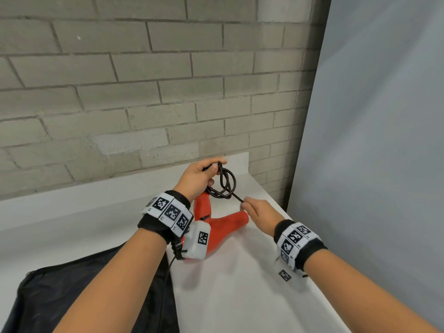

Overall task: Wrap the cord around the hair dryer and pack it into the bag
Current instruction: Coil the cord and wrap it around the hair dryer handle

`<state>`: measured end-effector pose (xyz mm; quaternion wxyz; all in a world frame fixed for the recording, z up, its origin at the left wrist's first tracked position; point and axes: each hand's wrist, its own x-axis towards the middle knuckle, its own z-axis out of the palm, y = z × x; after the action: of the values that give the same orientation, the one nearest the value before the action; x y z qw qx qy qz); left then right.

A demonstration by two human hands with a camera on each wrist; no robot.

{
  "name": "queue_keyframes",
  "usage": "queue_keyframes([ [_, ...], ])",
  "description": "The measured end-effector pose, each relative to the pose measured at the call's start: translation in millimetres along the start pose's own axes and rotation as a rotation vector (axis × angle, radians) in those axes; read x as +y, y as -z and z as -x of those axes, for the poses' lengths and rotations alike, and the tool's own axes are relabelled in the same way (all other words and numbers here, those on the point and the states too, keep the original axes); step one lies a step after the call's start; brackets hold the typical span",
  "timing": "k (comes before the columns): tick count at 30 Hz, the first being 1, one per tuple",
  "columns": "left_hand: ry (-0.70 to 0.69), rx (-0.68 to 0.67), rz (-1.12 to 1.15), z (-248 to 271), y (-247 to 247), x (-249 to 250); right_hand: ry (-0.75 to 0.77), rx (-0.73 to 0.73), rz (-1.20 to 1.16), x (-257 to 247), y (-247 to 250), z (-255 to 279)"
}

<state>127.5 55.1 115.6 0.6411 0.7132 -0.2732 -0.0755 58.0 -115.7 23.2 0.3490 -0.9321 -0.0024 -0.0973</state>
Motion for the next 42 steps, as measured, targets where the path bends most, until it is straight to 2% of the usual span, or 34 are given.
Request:
queue_keyframes([
  [3, 0.013, -0.010, -0.033, 1, 1, 1, -0.124, -0.048, 0.030, 26, -1, 10],
  [5, 0.019, -0.036, -0.052, 1, -3, 1, -0.125, -0.081, 0.066, 22, 1, 10],
  [8, 0.013, -0.031, -0.029, 0, -8, 1, -0.106, -0.095, -0.078, 6, 5, 8],
  [13, -0.021, -0.017, -0.103, -2, -1, -2, -0.071, 0.020, -0.189, -13, 18, 5],
  [18, -0.018, -0.110, -0.177, 0, 0, -2, -0.057, 0.275, -0.107, -20, 55, -12],
  [22, -0.018, -0.130, -0.069, 2, -6, 1, -0.058, 0.395, -0.098, -38, 77, -19],
  [25, -0.011, -0.124, -0.068, 2, -4, 2, -0.042, 0.452, 0.032, -54, 84, -15],
  [29, -0.015, -0.206, -0.183, 3, -1, 3, 0.070, 0.568, 0.184, -80, 91, -4],
  [33, -0.016, -0.251, -0.262, 3, -1, 3, 0.257, 0.594, 0.303, -105, 87, 5],
  [37, -0.032, -0.258, -0.282, 2, -2, 3, 0.375, 0.670, 0.117, -120, 86, 13],
  [39, -0.034, -0.236, -0.253, 1, -2, 1, 0.368, 0.689, 0.111, -124, 91, 14],
  [42, -0.035, -0.196, -0.246, -1, -4, -1, 0.281, 0.663, 0.099, -117, 96, 10],
])
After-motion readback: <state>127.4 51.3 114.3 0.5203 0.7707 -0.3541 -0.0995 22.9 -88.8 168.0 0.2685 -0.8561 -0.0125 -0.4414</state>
